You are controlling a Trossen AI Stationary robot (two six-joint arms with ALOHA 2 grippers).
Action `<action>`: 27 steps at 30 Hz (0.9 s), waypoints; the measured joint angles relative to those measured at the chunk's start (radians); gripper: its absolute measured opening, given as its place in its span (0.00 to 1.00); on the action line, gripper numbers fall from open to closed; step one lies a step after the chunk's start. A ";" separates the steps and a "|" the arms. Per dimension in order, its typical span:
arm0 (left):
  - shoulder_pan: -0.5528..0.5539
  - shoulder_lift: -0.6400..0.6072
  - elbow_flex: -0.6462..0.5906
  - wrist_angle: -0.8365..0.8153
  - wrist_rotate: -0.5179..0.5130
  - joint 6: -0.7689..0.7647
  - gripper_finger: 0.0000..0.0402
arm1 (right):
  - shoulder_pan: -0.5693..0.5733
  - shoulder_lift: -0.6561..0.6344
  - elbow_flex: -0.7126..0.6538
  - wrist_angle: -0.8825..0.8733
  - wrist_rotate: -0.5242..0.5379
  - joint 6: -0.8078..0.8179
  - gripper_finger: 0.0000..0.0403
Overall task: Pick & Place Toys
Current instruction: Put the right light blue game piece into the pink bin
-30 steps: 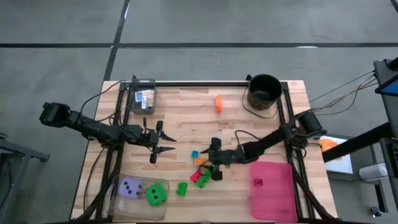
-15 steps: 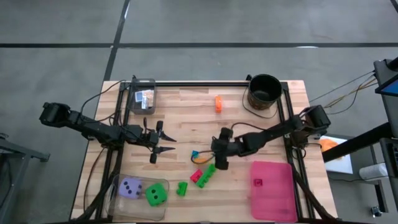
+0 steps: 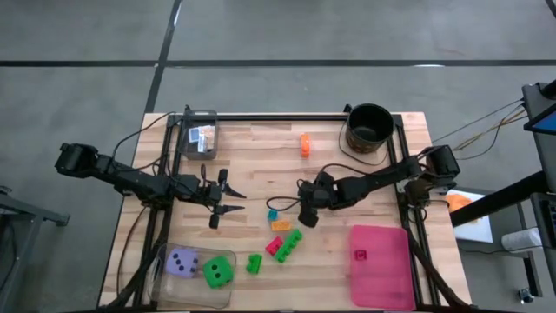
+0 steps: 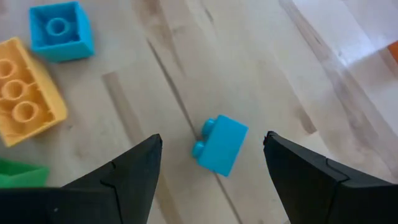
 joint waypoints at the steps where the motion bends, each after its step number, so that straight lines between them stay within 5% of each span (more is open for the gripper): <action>1: 0.000 0.000 0.000 0.000 0.000 0.000 0.39 | -0.006 0.004 0.000 0.000 0.000 0.000 0.70; 16: 0.002 0.000 0.000 -0.001 -0.008 -0.002 0.39 | -0.029 0.114 0.004 0.014 -0.013 -0.009 0.68; 21: 0.002 0.000 0.000 -0.001 -0.008 -0.001 0.39 | -0.027 0.100 0.003 0.017 -0.003 -0.010 0.52; 27: 0.002 0.000 0.000 -0.002 -0.008 -0.001 0.39 | -0.027 0.098 0.004 0.017 -0.010 -0.012 0.22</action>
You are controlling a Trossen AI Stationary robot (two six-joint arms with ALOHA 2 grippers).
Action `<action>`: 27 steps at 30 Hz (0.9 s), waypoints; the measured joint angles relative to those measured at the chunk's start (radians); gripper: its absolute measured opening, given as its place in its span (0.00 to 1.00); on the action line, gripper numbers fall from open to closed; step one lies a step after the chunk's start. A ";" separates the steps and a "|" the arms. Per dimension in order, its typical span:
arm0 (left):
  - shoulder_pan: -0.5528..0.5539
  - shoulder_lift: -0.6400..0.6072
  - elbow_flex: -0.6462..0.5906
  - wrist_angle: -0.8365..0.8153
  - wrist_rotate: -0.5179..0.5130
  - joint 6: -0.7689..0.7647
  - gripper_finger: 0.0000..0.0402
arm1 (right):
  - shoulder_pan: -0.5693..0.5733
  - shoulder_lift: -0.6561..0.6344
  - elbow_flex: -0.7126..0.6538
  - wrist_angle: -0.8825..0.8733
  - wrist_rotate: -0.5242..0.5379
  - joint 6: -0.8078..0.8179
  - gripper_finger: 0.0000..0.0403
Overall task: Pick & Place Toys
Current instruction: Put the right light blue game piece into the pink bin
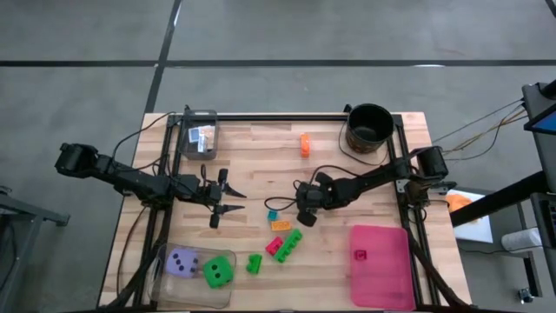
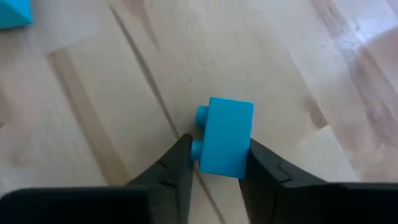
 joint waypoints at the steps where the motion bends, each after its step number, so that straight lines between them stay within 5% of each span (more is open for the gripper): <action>1: 0.000 0.000 0.000 0.000 0.000 0.000 0.39 | 0.000 -0.001 0.000 0.000 -0.005 -0.004 0.22; 11: 0.000 0.000 0.000 0.000 0.000 0.002 0.39 | 0.028 -0.004 0.002 0.014 -0.028 -0.070 0.22; 27: 0.000 0.000 0.000 -0.005 0.000 0.002 0.39 | 0.209 -0.094 0.027 0.388 -0.047 -0.372 0.22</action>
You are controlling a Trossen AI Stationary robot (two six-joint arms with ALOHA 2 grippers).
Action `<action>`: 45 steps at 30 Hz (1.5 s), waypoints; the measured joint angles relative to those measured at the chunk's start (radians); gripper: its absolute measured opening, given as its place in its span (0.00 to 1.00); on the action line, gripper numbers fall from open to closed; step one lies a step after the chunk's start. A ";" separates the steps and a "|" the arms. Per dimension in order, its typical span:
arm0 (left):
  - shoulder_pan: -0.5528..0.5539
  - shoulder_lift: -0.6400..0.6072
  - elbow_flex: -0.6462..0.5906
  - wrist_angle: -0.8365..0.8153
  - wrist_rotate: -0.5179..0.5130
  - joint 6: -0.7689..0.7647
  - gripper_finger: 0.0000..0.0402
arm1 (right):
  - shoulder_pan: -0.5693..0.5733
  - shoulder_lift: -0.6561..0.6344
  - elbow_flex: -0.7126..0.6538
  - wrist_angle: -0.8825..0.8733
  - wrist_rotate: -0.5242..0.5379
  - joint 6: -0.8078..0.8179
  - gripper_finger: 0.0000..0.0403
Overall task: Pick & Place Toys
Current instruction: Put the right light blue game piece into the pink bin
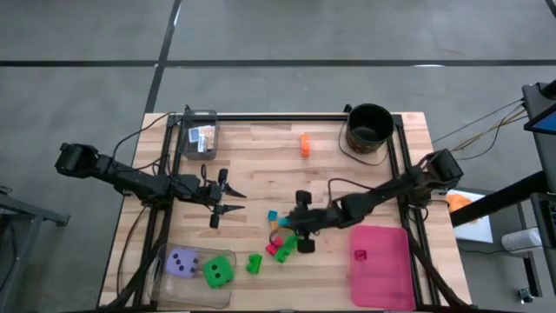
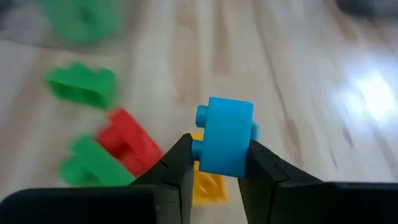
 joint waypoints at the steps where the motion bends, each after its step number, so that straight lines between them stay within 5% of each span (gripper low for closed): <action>1: 0.000 0.000 0.000 0.000 0.000 0.000 0.39 | 0.015 0.000 -0.004 0.040 -0.001 -0.027 0.22; 13: 0.000 0.000 0.000 0.000 0.000 -0.001 0.39 | 0.111 0.005 -0.295 0.867 -0.152 -0.166 0.22; 22: 0.000 0.000 0.000 0.002 0.000 -0.002 0.39 | 0.180 -0.124 -0.489 0.891 -0.148 0.032 0.22; 27: 0.000 0.000 0.000 0.002 0.000 -0.002 0.39 | 0.250 -0.281 -0.545 0.714 -0.148 0.173 0.22; 34: 0.000 0.000 0.000 0.002 0.000 -0.002 0.39 | 0.379 -0.515 -0.519 0.206 -0.051 0.442 0.22; 40: 0.000 0.000 0.000 0.001 0.000 -0.002 0.39 | 0.494 -0.643 -0.399 -0.266 0.041 0.737 0.22; 45: 0.000 0.000 0.000 0.002 0.000 -0.001 0.39 | 0.568 -0.630 -0.243 -0.660 0.074 0.974 0.22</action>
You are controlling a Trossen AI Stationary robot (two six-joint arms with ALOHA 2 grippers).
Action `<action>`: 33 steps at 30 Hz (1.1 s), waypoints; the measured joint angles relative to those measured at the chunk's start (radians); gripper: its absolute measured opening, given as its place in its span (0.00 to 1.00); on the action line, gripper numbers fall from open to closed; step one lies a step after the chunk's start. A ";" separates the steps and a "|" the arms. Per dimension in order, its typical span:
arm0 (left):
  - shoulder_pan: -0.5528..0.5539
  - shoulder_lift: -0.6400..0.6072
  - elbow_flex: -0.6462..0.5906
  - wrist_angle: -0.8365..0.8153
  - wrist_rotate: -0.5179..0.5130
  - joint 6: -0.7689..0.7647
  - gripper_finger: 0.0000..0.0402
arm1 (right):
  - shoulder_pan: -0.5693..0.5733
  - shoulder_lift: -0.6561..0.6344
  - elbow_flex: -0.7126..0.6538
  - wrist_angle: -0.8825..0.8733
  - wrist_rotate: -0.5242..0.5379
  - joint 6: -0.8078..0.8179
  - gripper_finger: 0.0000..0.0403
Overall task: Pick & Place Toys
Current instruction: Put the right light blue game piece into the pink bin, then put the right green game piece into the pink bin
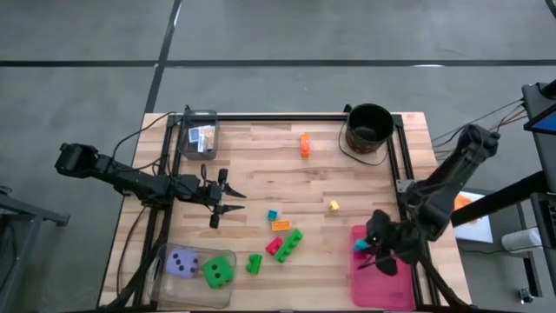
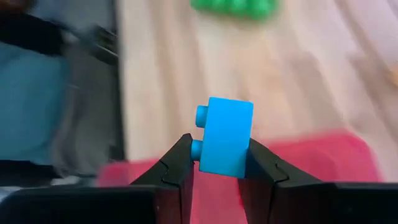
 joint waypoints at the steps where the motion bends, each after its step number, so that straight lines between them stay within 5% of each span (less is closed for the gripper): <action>1: 0.000 0.000 0.000 0.000 0.000 0.000 0.39 | 0.010 0.017 0.025 -0.070 -0.002 0.041 0.22; 6: 0.000 0.000 0.000 0.000 0.000 0.000 0.39 | 0.020 0.142 0.102 -0.238 -0.080 0.166 0.22; 17: 0.000 0.000 0.000 0.000 -0.001 0.000 0.39 | 0.020 0.435 0.133 -0.250 -0.269 0.238 0.22; 26: 0.001 0.000 0.000 0.000 -0.003 0.000 0.39 | 0.017 0.508 0.195 -0.410 -0.282 0.317 0.61; 33: 0.002 0.000 0.000 0.000 -0.003 0.000 0.39 | 0.017 0.452 0.269 -0.495 -0.183 0.334 0.72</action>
